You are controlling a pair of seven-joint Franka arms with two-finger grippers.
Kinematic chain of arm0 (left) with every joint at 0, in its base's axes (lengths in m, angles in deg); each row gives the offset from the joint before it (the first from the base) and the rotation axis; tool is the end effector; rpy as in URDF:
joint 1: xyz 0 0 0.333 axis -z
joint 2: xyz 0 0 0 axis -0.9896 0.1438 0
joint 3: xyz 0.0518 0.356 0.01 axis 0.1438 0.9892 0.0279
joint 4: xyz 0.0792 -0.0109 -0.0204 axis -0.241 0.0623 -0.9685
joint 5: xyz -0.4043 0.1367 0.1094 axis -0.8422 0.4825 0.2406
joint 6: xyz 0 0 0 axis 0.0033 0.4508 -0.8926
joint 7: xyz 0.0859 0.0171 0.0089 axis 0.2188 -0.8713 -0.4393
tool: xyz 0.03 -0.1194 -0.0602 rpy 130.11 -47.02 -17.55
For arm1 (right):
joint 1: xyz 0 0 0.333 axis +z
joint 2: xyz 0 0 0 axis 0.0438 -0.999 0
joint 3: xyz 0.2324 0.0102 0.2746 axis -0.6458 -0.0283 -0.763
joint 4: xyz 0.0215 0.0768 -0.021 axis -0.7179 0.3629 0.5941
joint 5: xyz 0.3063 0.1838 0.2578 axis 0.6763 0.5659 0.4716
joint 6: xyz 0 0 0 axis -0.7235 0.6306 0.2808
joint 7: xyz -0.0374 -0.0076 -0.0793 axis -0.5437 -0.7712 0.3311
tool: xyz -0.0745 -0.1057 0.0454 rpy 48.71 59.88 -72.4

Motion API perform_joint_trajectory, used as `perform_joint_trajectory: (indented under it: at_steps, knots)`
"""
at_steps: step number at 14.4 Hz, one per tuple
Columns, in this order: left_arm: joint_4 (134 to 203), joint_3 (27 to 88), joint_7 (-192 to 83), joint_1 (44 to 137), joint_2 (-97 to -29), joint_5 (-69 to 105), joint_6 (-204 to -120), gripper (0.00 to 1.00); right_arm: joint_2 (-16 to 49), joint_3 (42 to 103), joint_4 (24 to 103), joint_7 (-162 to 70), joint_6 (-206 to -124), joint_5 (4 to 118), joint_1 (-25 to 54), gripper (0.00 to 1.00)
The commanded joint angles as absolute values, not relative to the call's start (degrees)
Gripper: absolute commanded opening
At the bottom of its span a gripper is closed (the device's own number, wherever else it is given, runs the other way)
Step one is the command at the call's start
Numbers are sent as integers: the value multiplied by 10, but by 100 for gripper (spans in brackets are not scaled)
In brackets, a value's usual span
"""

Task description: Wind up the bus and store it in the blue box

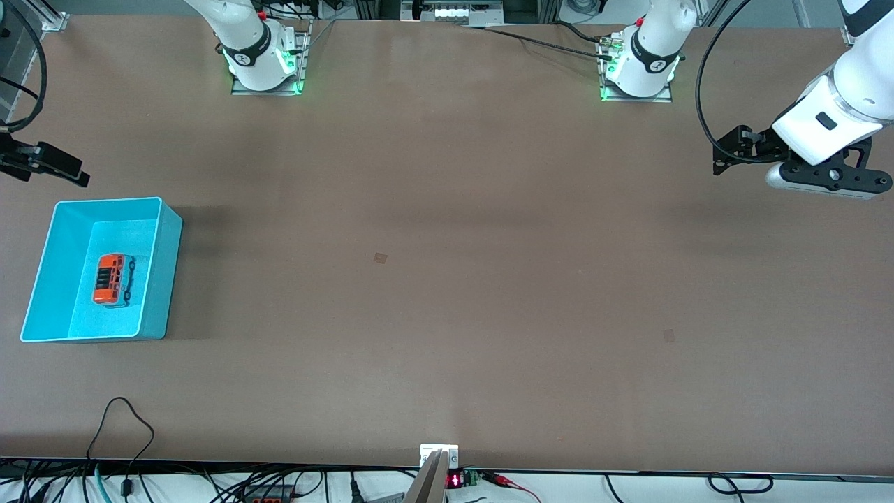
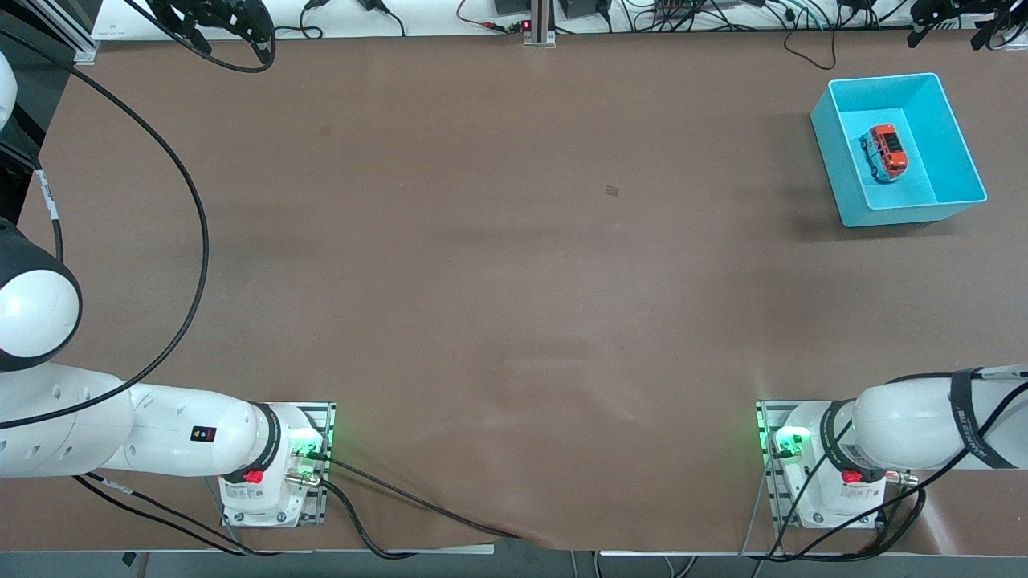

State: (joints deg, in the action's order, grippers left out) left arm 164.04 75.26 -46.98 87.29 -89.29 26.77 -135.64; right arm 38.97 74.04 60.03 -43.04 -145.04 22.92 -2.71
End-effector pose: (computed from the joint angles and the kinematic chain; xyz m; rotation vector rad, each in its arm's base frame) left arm 0.5910 -0.0622 0.6009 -3.1337 0.1921 0.0966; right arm 0.6090 -0.0809 0.5810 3.1225 -0.1411 -0.0443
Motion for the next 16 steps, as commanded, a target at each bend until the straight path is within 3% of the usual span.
perform_joint_trajectory:
  at_steps: [1,12,16]
  knots:
    - [1630,752,-476,872,-895,265,-1344,100,387,738,604,-428,-1473,227,-17,100]
    - [1630,752,-476,872,-895,265,-1344,100,383,736,589,-433,-1465,228,-48,100]
    - [1630,752,-476,872,-895,265,-1344,100,387,708,591,-446,-1463,227,-73,100]
